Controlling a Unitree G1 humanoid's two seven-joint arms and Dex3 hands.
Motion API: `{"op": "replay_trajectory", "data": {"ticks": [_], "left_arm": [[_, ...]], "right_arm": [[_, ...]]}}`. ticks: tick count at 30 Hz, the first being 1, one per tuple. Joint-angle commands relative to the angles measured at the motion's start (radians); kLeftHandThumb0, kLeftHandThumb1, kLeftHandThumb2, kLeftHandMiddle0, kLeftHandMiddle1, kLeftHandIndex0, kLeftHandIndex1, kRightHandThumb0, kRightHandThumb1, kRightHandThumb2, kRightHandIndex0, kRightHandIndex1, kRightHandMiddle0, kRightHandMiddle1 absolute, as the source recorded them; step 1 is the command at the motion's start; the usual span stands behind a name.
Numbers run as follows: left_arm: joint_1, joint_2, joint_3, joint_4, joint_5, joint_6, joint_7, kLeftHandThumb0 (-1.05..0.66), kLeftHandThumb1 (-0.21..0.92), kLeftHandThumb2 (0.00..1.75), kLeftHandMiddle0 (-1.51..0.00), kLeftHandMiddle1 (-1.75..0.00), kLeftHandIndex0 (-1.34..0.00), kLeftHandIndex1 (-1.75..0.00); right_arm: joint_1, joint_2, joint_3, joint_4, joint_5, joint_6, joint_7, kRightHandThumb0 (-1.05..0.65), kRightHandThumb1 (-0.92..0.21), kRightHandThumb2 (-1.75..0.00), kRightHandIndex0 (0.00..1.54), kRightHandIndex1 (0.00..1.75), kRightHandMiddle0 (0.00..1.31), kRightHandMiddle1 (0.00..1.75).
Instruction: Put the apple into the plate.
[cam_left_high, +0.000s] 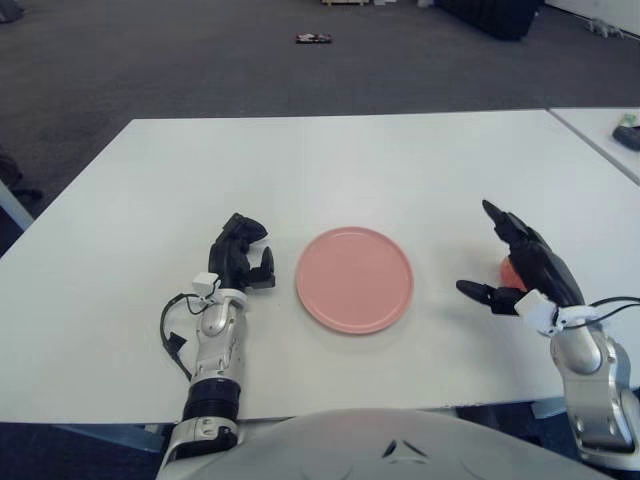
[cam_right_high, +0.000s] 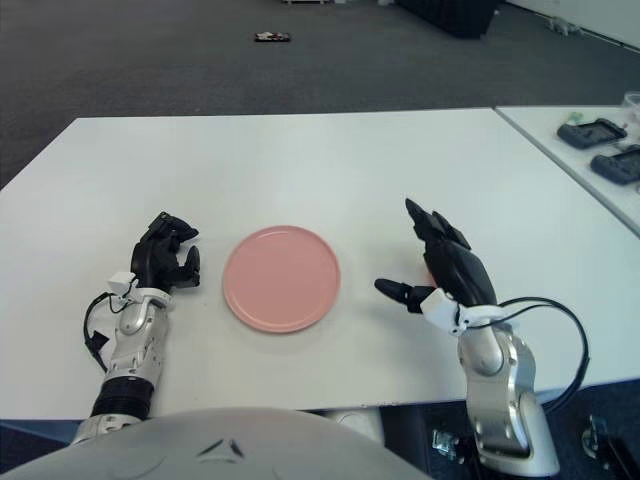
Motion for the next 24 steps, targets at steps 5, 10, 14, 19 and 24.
{"op": "replay_trajectory", "data": {"ticks": [5, 10, 14, 19, 24], "left_arm": [[0.036, -0.004, -0.003, 0.042, 0.002, 0.027, 0.005, -0.01, -0.08, 1.75, -0.92, -1.75, -0.71, -1.66], [0.036, -0.003, -0.003, 0.043, 0.008, 0.03, 0.012, -0.01, -0.08, 1.75, -0.92, -1.75, -0.72, -1.66], [0.035, -0.001, -0.003, 0.043, 0.01, 0.036, 0.014, -0.01, -0.08, 1.75, -0.92, -1.75, -0.72, -1.66], [0.039, 0.001, -0.004, 0.041, 0.012, 0.031, 0.009, -0.01, -0.08, 1.75, -0.92, -1.75, -0.72, -1.66], [0.042, 0.002, -0.004, 0.039, 0.009, 0.025, 0.003, -0.01, -0.08, 1.75, -0.92, -1.75, -0.72, -1.66]], "right_arm": [[0.005, -0.044, -0.009, -0.01, -0.026, 0.08, 0.094, -1.01, -0.66, -0.64, 0.0, 0.0, 0.0, 0.38], [-0.106, -0.044, 0.007, 0.194, -0.026, 0.09, 0.035, -0.99, -0.56, -0.74, 0.0, 0.0, 0.0, 0.52], [-0.139, -0.053, 0.038, 0.196, -0.084, 0.189, 0.077, -0.98, -0.53, -0.79, 0.0, 0.0, 0.0, 0.61], [-0.091, -0.107, 0.101, 0.242, -0.197, 0.191, 0.06, -0.94, -0.45, -0.88, 0.0, 0.0, 0.0, 0.87], [-0.112, -0.11, 0.117, 0.245, -0.222, 0.216, 0.06, -0.92, -0.46, -0.87, 0.0, 0.0, 0.0, 0.97]]}}
